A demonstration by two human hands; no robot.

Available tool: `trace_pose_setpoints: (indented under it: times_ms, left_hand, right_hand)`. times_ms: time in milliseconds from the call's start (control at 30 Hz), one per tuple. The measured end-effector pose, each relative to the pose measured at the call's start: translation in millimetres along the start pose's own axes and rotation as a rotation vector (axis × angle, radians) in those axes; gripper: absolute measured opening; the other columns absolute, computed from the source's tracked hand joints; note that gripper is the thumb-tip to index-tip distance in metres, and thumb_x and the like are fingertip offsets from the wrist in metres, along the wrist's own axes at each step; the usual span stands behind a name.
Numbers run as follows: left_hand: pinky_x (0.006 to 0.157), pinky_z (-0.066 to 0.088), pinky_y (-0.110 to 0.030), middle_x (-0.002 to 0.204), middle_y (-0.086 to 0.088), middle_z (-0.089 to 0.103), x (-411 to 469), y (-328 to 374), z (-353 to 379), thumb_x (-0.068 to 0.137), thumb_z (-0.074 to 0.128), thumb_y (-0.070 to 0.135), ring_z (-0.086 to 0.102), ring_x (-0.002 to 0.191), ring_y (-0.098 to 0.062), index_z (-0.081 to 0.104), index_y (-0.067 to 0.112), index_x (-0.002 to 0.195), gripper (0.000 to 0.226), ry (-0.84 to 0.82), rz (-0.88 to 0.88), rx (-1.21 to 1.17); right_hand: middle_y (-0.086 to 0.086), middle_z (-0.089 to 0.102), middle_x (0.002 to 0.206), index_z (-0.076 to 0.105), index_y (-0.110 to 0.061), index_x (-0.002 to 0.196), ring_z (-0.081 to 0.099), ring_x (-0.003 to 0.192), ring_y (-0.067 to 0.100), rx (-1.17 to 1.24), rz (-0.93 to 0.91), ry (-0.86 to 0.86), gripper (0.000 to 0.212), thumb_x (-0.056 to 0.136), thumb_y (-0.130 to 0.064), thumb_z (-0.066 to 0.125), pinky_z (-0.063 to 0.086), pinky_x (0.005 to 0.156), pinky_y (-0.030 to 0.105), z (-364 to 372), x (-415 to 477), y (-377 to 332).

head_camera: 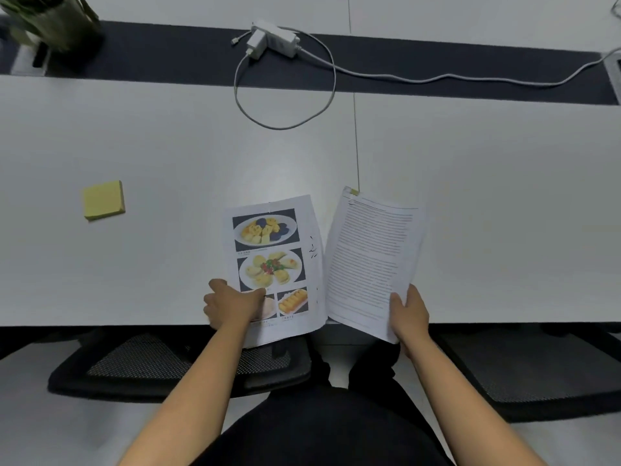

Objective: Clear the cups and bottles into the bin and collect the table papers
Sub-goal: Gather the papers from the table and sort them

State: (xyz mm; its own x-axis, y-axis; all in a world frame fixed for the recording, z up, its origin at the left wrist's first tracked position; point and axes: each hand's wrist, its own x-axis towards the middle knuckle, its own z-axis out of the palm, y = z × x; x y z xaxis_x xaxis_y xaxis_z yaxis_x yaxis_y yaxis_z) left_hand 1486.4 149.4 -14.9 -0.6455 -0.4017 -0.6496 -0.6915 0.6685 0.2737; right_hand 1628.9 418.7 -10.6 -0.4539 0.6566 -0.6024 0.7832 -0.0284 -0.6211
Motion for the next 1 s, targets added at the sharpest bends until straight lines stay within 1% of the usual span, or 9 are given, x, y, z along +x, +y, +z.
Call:
trace_pose_setpoints:
  times_ms: [133,300,400,467,533,600,767,867,1000]
  left_hand:
    - [0.096,0.042,-0.052,0.146,-0.023,0.022,-13.3,-20.9,-2.6,0.063,0.089,0.044,0.032,0.130,-0.045,0.019,0.015,0.150,0.116,0.029,-0.135,-0.145]
    - [0.098,0.047,-0.046,0.150,-0.025,0.019,-28.1,-34.5,-2.0,0.067,0.091,0.022,0.045,0.124,-0.046,0.007,0.021,0.152,0.120,0.005,-0.353,-0.487]
    - [0.066,0.054,-0.035,0.133,-0.023,0.047,-24.0,-33.8,2.6,0.077,0.080,0.005,0.059,0.103,-0.035,0.016,0.007,0.147,0.095,-0.065,-0.476,-0.751]
    - [0.038,0.040,-0.019,0.108,-0.018,0.061,-24.0,-38.3,5.0,0.085,0.068,-0.004,0.056,0.069,-0.026,0.039,-0.003,0.136,0.058,-0.189,-0.496,-0.822]
    - [0.032,0.028,-0.011,0.087,-0.012,0.060,-31.6,-45.9,7.6,0.091,0.054,-0.010,0.045,0.057,-0.020,0.056,-0.005,0.121,0.031,-0.279,-0.428,-0.764]
    - [0.036,0.032,-0.012,0.086,-0.010,0.062,-41.6,-48.4,5.1,0.090,0.048,-0.013,0.049,0.060,-0.020,0.059,0.001,0.117,0.033,-0.252,-0.304,-0.755]
    - [0.087,0.051,-0.033,0.113,-0.003,0.067,-69.7,-36.5,-13.5,0.093,0.047,0.004,0.063,0.099,-0.026,0.063,0.017,0.118,0.032,0.045,0.112,-0.614]
    - [0.084,0.054,-0.032,0.108,0.002,0.068,-101.2,-25.3,-32.8,0.098,0.048,0.010,0.065,0.097,-0.019,0.063,0.023,0.117,0.027,0.117,0.252,-0.761]
    - [0.065,0.048,-0.008,0.104,0.007,0.067,-161.7,-32.9,-52.5,0.100,0.051,0.009,0.062,0.087,0.000,0.061,0.018,0.121,0.025,0.286,0.350,-0.875]
  right_hand:
    - [0.007,0.052,0.144,0.040,-0.014,0.150,0.051,0.127,0.026,0.033,0.056,0.030,0.046,0.105,-0.023,0.044,0.036,0.116,0.041,-12.2,5.9,15.4]
    - [0.010,0.054,0.141,0.042,-0.012,0.147,0.052,0.126,0.028,0.038,0.080,0.018,0.043,0.105,-0.020,0.045,0.037,0.114,0.041,-8.2,-1.5,18.6]
    - [0.007,0.054,0.140,0.042,-0.012,0.148,0.052,0.125,0.027,0.045,0.067,0.014,0.043,0.105,-0.019,0.045,0.037,0.111,0.034,-7.9,-4.9,16.3]
    - [0.007,0.054,0.139,0.042,-0.013,0.148,0.052,0.125,0.026,0.036,0.055,0.009,0.044,0.105,-0.020,0.044,0.036,0.107,0.031,-9.9,-5.7,16.1]
    - [0.007,0.054,0.141,0.041,-0.013,0.149,0.052,0.125,0.026,0.028,0.038,-0.002,0.044,0.105,-0.022,0.044,0.036,0.107,0.030,-12.7,-6.2,15.6]
    - [0.006,0.051,0.145,0.039,-0.014,0.150,0.050,0.128,0.024,0.015,0.020,-0.020,0.046,0.106,-0.025,0.044,0.034,0.112,0.033,-17.9,-10.4,11.5]
    - [0.001,0.050,0.146,0.040,-0.017,0.150,0.049,0.129,0.021,-0.027,-0.146,-0.046,0.045,0.107,-0.028,0.041,0.033,0.116,0.035,-47.1,-15.3,-8.7]
    - [0.001,0.059,0.136,0.048,-0.021,0.143,0.055,0.120,0.021,-0.006,-0.275,-0.065,0.038,0.106,-0.029,0.041,0.040,0.109,0.036,-71.4,-19.7,-33.3]
    - [-0.004,0.062,0.125,0.052,-0.021,0.138,0.058,0.112,0.017,0.075,-0.445,-0.134,0.033,0.106,-0.026,0.042,0.042,0.100,0.030,-100.9,-41.3,-62.0]
